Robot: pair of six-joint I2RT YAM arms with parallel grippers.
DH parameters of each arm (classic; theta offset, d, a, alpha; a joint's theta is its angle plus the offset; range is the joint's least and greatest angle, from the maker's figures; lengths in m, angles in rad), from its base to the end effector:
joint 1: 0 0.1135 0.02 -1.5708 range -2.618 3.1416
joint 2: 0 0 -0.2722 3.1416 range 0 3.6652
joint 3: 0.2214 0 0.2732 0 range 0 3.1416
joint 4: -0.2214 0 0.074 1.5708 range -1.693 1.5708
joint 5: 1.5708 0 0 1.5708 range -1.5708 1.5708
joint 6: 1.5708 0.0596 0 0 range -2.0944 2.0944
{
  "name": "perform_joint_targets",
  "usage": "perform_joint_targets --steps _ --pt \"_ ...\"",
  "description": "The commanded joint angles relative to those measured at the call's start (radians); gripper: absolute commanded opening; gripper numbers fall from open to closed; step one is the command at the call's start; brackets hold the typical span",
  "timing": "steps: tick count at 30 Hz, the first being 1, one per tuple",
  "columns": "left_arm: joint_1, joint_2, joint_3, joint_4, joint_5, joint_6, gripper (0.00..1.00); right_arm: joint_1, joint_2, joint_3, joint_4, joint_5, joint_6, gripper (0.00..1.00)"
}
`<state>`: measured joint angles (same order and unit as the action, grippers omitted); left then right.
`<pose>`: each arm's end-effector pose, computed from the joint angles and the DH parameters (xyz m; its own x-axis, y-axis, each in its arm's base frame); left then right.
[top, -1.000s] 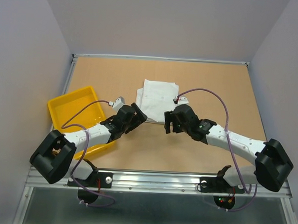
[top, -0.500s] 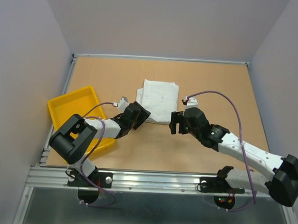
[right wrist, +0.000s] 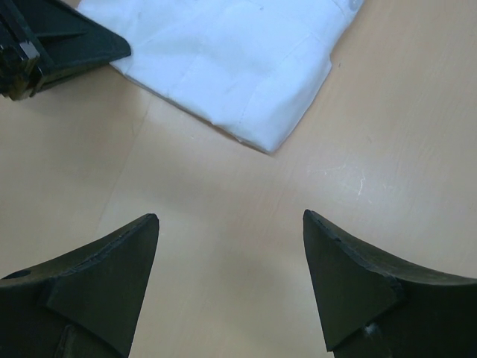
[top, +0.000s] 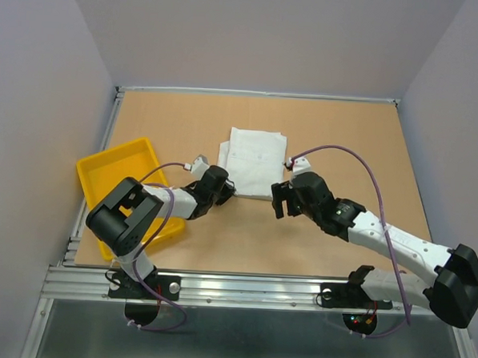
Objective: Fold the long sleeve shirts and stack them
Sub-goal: Fold the shirt
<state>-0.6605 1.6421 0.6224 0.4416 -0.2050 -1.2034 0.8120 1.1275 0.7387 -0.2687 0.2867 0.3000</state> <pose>0.2767 -0.1996 0.1170 -0.5899 -0.6987 -0.4046 -0.2353 0.6281 -0.7417 0.2024 0.1890 0.2337 -0.5619 -0.1806 -0.8072 -0.3936 0.9167 0.0688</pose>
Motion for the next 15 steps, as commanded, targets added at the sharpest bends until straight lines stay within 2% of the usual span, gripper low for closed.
perform_joint_targets --steps 1,7,8,11,15 --pt "0.002 -0.028 0.063 -0.136 0.003 0.132 0.04 0.007 0.037 0.028 0.023 -0.052 -0.156 0.83" --pt "0.001 -0.11 0.157 -0.352 0.001 0.324 0.03 0.097 0.123 0.086 0.08 0.005 -0.291 0.88" --pt "0.002 -0.129 0.164 -0.372 0.004 0.341 0.04 0.145 0.156 0.094 0.089 0.028 -0.344 0.89" --pt "0.002 -0.171 0.186 -0.461 0.027 0.399 0.03 0.238 0.231 0.114 0.155 0.129 -0.421 0.94" --pt "0.009 -0.215 0.192 -0.5 0.078 0.43 0.03 0.335 0.307 0.116 0.255 0.293 -0.51 0.99"
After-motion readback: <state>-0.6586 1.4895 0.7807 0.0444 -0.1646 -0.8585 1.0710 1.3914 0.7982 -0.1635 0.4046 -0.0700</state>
